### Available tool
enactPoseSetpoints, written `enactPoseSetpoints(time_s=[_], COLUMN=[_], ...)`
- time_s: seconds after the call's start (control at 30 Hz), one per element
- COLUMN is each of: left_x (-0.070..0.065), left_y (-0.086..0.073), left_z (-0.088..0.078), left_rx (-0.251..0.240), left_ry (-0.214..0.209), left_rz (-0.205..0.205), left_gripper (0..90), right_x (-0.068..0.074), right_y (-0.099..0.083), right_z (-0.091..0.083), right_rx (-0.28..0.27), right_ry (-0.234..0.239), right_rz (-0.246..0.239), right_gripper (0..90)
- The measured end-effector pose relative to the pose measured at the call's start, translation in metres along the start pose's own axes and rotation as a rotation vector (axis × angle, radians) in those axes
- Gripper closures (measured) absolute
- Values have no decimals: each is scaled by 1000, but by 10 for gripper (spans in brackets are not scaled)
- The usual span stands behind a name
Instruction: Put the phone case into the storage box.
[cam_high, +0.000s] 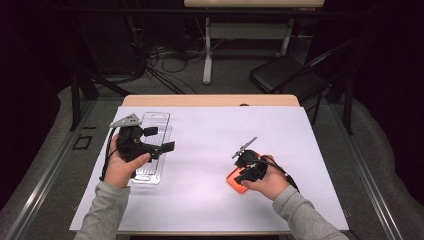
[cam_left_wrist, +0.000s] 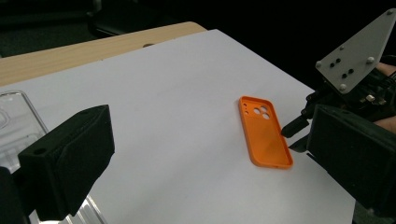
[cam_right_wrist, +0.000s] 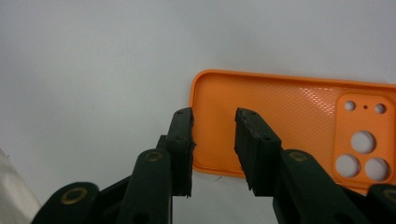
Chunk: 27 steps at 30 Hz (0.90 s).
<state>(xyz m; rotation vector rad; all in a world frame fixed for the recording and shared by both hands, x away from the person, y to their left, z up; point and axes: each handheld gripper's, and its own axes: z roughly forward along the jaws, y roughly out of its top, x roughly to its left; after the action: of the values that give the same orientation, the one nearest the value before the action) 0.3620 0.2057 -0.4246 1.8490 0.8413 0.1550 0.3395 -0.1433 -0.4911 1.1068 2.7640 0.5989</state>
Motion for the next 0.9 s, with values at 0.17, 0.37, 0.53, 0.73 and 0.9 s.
enactPoseSetpoints(time_s=[0.17,0.37,0.53,0.73,0.9], left_x=[-3,-4,-3,0,3], left_y=[-1,-2,-2,-4,-4], left_z=[-2,-1,-3,-4,-7], left_rx=[27,40,30,32,23], left_ry=[17,25,40,45,51], left_rz=[19,27,25,16,7], left_gripper=[37,37,38,38,38], right_x=[3,11,13,13,15], right_y=[4,7,9,9,10], right_z=[5,15,22,26,31], right_rx=[31,116,151,176,178], right_ry=[17,-22,-16,-7,5], right_rz=[11,6,25,36,35], right_gripper=[708,711,733,755,765])
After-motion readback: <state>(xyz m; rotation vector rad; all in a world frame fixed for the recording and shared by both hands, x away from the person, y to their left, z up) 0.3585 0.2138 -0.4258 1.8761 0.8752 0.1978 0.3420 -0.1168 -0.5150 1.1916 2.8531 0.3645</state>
